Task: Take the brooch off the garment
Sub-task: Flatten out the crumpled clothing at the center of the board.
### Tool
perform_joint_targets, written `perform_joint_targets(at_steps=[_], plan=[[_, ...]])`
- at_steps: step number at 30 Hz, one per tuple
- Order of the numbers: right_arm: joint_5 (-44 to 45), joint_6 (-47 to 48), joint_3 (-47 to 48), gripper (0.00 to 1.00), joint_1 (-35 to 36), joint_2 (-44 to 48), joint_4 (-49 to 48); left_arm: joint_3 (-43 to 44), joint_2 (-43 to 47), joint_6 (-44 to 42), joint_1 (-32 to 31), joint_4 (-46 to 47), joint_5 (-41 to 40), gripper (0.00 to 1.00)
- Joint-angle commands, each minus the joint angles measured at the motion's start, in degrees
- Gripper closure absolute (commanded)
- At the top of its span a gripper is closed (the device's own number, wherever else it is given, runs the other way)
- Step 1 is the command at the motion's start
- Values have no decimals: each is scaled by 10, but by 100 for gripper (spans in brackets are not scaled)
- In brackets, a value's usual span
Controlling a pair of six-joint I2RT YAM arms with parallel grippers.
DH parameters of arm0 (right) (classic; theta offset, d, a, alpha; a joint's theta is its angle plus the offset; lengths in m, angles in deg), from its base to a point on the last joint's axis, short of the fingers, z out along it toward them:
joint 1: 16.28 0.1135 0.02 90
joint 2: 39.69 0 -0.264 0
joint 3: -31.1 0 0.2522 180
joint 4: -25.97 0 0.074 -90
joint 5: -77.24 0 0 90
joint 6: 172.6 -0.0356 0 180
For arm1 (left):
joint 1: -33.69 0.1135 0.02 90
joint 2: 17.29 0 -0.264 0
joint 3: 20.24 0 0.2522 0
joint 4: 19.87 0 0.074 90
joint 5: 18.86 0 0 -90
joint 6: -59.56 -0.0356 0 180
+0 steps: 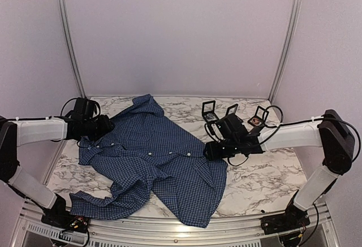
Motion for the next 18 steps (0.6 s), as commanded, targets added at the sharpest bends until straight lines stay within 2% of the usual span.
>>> perform_joint_targets(at_steps=[1,7,18], plan=[[-16,-19,-22,53,9,-6,-26,-75,63,57,31,10,-11,43],[-31,-27,-45,57,11,-16,-42,-148,97,77,63,18,-12,45],[-27,-27,-21,60,0,-80,-50,-207,51,98,122,64,0,48]])
